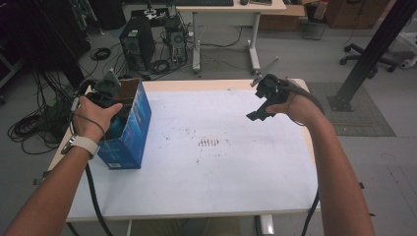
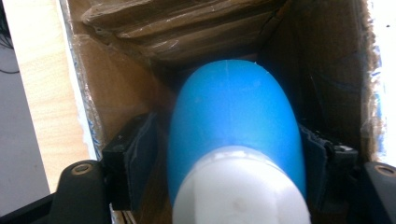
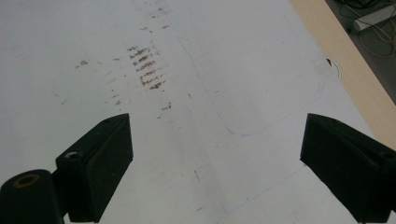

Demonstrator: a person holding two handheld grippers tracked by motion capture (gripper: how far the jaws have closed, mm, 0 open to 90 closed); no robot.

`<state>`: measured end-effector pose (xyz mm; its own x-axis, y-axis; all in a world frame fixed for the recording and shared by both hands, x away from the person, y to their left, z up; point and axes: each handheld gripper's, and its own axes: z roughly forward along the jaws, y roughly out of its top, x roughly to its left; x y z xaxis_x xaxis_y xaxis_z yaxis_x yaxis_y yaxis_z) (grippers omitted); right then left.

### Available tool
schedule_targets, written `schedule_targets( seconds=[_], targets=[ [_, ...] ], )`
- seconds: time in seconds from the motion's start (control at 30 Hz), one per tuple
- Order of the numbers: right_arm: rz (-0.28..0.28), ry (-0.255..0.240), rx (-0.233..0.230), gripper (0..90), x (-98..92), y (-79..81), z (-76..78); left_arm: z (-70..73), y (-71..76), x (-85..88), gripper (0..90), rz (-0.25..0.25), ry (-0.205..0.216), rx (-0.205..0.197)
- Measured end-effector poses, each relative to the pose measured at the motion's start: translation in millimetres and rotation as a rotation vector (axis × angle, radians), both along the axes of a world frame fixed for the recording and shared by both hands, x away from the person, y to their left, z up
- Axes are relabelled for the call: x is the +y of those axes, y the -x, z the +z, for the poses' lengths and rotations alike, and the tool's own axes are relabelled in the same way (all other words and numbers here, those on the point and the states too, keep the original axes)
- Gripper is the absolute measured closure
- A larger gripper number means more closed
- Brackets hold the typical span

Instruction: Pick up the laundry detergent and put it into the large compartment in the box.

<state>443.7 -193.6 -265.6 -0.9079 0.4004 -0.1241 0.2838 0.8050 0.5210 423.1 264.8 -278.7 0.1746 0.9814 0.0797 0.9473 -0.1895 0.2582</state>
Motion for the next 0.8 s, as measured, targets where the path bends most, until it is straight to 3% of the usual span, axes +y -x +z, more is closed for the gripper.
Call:
schedule_targets(
  seconds=[0.33, 0.8],
  targets=[
    [-0.006, 0.0, -0.001, 9.2, -1.9, 1.4, 1.1, 2.0, -0.2, -1.4, 23.8, -0.009, 0.002, 0.0],
    [-0.003, -0.003, -0.003, 9.2, -1.7, 3.4, 2.1, 5.2, 1.6, -4.5, 19.5, -0.04, -0.026, -0.004]
  ],
)
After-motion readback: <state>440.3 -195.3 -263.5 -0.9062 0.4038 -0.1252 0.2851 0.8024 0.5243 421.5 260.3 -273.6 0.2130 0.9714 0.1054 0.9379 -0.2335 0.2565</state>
